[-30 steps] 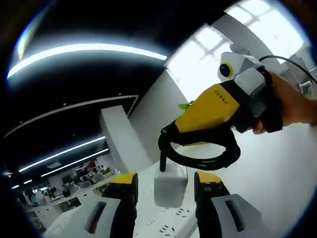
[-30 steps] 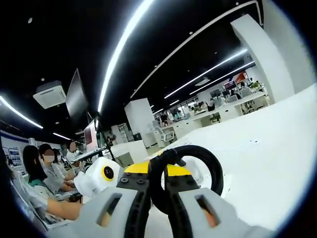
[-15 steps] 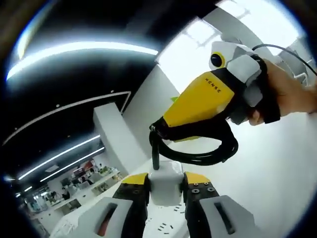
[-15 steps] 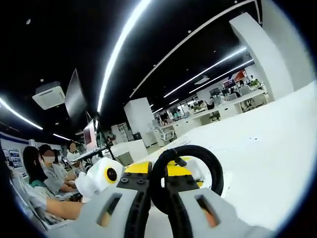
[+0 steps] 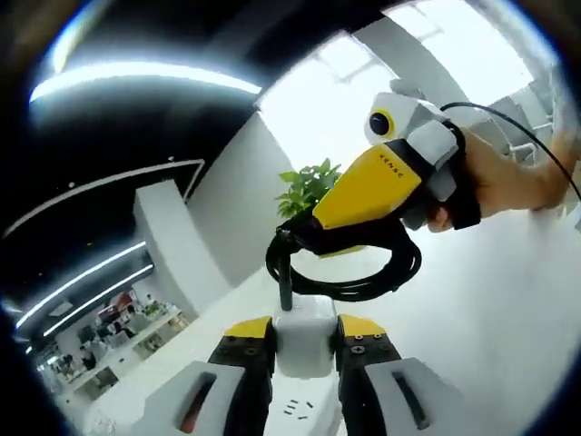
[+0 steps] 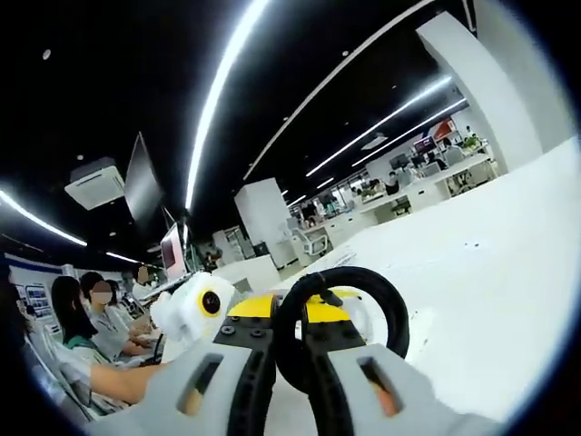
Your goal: Straighten the power strip on the desk, plug the charger into it
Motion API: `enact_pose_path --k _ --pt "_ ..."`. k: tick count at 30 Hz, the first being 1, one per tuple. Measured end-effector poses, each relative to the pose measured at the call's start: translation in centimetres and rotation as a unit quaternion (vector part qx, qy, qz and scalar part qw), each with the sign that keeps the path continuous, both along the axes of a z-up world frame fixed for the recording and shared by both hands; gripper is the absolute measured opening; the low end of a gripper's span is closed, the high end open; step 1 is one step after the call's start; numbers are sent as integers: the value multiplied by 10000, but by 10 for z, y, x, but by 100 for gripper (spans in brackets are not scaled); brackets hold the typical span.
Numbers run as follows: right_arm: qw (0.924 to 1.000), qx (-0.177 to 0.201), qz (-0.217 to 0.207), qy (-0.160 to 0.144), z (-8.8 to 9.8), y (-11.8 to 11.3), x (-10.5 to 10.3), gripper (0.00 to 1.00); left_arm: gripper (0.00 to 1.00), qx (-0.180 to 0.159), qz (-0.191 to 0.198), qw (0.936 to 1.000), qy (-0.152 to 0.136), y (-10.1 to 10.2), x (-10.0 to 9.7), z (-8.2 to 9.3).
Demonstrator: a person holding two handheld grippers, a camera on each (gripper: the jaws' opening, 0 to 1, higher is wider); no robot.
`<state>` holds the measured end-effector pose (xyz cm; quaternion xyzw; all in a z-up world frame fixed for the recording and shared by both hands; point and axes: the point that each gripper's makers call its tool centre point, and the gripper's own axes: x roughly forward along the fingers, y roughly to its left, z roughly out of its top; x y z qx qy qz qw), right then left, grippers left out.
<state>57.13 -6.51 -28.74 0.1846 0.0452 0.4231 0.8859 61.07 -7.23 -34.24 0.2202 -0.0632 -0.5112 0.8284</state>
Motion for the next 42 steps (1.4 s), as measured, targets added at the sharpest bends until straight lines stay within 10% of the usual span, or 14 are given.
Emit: enact_pose_path --k 5,22,42 --pt "10000 -53 15 33 -1 0 6 8 25 -70 -715 9954 629 -5 3 -2" --pt "9998 -5 -209 -20 -3 0 25 9 25 -173 -1165 9824 1449 -8 18 -7" --pt "9984 35 -560 -75 -12 -7 33 10 25 -189 -1614 9737 1597 -19 16 -18"
